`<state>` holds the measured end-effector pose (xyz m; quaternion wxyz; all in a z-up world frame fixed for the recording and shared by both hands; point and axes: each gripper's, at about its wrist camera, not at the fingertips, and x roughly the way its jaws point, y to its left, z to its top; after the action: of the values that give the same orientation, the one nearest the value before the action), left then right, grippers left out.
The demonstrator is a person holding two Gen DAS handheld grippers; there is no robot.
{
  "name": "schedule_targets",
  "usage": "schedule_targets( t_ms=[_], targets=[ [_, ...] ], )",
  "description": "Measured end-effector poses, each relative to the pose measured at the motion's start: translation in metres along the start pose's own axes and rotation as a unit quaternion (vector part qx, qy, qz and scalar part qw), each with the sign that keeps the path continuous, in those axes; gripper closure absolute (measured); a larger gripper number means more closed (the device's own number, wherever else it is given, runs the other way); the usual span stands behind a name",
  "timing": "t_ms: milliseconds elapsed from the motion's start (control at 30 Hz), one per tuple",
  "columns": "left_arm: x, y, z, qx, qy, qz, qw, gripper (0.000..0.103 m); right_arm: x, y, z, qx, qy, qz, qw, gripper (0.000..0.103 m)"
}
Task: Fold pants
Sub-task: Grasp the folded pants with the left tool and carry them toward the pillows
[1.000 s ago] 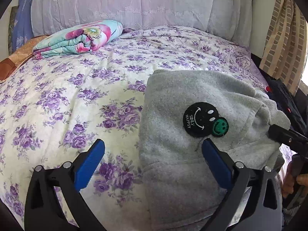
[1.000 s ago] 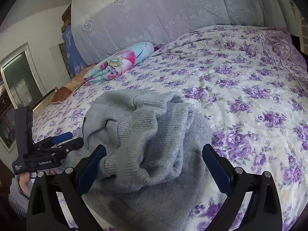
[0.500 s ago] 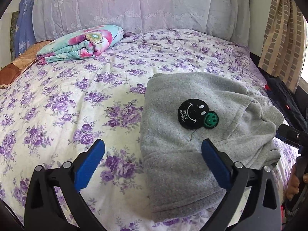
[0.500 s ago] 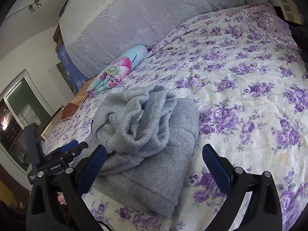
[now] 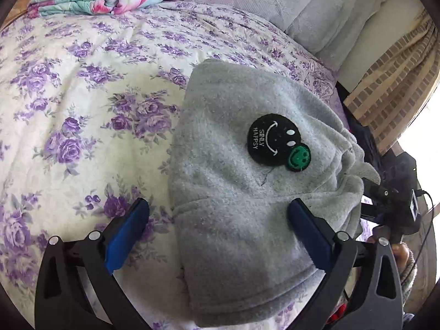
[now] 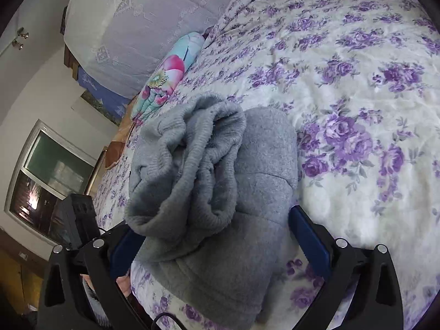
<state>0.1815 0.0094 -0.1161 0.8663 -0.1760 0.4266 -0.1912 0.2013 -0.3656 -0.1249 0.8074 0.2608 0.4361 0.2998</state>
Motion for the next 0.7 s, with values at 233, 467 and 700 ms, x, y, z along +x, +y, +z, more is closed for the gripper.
schedule_targets(
  t_ms=[233, 467, 700],
  targets=[
    [0.004, -0.016, 0.015, 0.034, 0.010, -0.053, 0.9980, 0.049, -0.001, 0.013, -0.001, -0.031, -0.024, 0.032, 0.999, 0.033],
    [-0.006, -0.033, 0.053, 0.065, -0.021, -0.042, 0.9968, 0.066, -0.023, 0.044, 0.032, -0.081, -0.057, 0.027, 0.995, 0.042],
    [0.009, -0.065, 0.191, 0.108, -0.083, -0.005, 0.9906, 0.066, -0.015, 0.080, 0.181, -0.132, -0.111, 0.014, 0.985, 0.042]
  ],
)
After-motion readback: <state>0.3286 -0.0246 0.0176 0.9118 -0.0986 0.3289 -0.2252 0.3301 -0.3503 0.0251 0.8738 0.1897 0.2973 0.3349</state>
